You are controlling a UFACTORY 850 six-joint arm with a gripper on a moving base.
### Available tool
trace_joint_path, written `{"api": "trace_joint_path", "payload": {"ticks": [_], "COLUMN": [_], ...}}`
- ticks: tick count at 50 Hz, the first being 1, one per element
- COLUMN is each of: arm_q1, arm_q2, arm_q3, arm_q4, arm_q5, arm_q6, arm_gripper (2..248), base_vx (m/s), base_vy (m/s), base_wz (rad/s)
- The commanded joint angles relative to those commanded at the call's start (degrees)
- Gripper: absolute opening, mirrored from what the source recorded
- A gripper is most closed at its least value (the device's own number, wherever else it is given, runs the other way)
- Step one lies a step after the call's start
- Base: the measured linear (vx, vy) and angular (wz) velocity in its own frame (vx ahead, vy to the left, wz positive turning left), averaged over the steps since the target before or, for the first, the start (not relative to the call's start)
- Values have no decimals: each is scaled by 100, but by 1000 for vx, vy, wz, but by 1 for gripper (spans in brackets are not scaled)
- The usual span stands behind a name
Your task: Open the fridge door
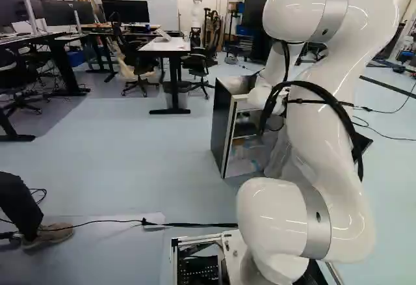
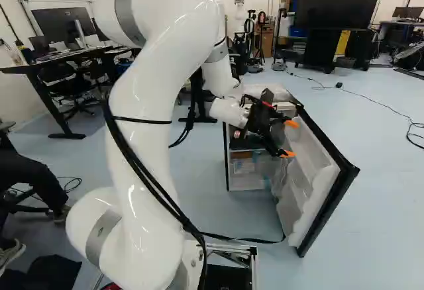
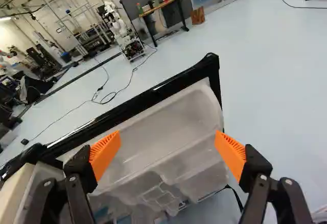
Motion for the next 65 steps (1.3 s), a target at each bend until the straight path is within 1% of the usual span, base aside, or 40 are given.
{"api": "trace_joint_path", "payload": {"ticks": [13, 25, 31, 53, 65], "arm_q1": [89, 111, 107, 117, 151], "arm_q2": [333, 618, 709, 764, 843], "arm_q3": [508, 922, 1050, 1113, 1185], "arm_q4": [-592, -1139, -1374, -1502, -1647], "arm_q5": [-71, -196, -269, -303, -329], "arm_q6": [0, 0, 0, 0, 0], "arm_gripper": [247, 247, 247, 247, 247], "base_vx": [0, 0, 0, 0, 0], "base_vy": [0, 0, 0, 0, 0], "base_wz": [0, 0, 0, 0, 0]}}
